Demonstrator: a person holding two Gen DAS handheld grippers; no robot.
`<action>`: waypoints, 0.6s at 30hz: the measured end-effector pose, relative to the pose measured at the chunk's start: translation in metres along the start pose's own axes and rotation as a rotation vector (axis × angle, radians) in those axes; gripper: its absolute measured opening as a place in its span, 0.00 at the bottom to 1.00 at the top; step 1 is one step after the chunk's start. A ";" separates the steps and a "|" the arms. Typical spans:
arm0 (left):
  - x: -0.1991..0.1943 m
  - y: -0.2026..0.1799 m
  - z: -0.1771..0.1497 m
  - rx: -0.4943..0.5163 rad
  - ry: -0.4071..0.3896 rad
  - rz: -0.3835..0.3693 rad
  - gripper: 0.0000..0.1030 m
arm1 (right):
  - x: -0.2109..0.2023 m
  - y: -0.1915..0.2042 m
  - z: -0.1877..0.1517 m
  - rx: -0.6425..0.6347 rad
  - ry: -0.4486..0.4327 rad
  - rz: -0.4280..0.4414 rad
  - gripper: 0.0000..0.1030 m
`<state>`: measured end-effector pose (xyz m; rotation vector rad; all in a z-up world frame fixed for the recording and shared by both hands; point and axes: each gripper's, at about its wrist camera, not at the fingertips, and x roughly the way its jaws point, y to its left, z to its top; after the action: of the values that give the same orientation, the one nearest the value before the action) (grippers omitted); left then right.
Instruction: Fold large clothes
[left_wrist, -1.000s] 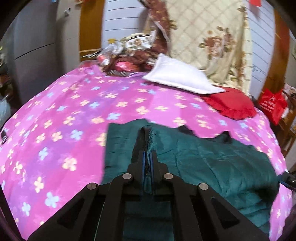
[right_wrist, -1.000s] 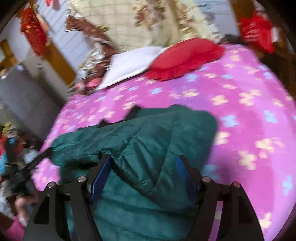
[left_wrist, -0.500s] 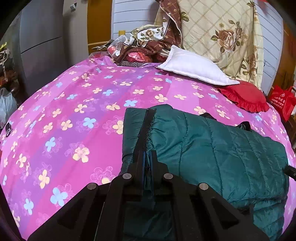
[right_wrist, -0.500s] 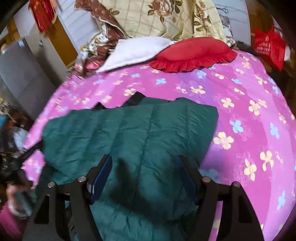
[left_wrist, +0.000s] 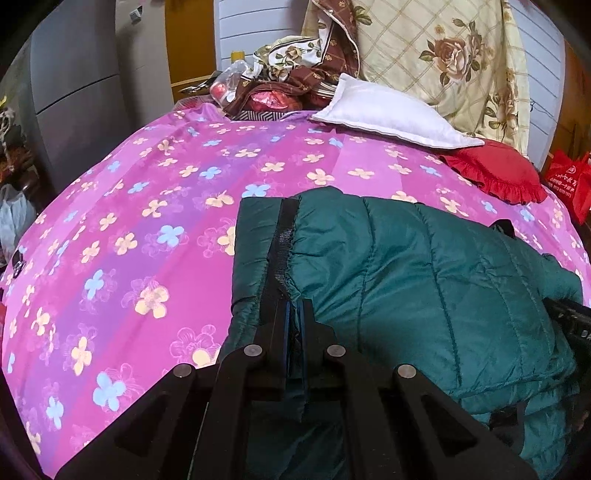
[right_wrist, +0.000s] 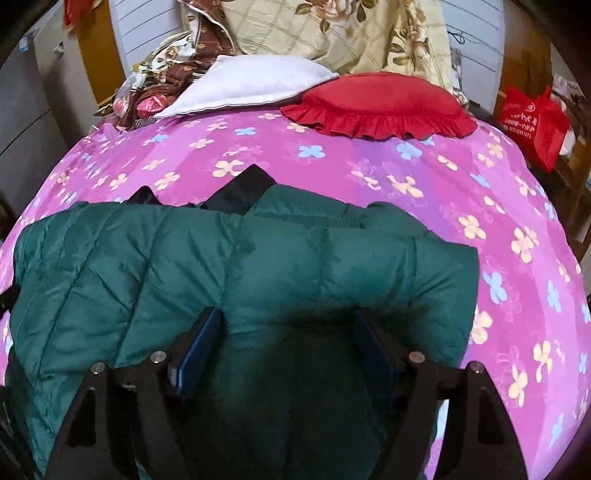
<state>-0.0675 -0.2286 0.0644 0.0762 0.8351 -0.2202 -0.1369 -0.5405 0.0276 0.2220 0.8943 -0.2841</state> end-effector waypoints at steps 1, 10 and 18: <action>0.000 0.000 0.000 -0.004 0.003 -0.003 0.00 | -0.001 0.001 0.001 0.000 0.001 0.000 0.76; 0.001 0.000 -0.002 -0.007 0.004 -0.010 0.00 | -0.078 -0.002 -0.018 -0.002 -0.113 0.073 0.76; 0.004 -0.009 -0.004 0.019 0.004 0.002 0.00 | -0.025 -0.007 -0.032 0.014 -0.017 -0.024 0.75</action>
<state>-0.0695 -0.2373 0.0593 0.0952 0.8371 -0.2261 -0.1774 -0.5337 0.0274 0.2219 0.8793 -0.3141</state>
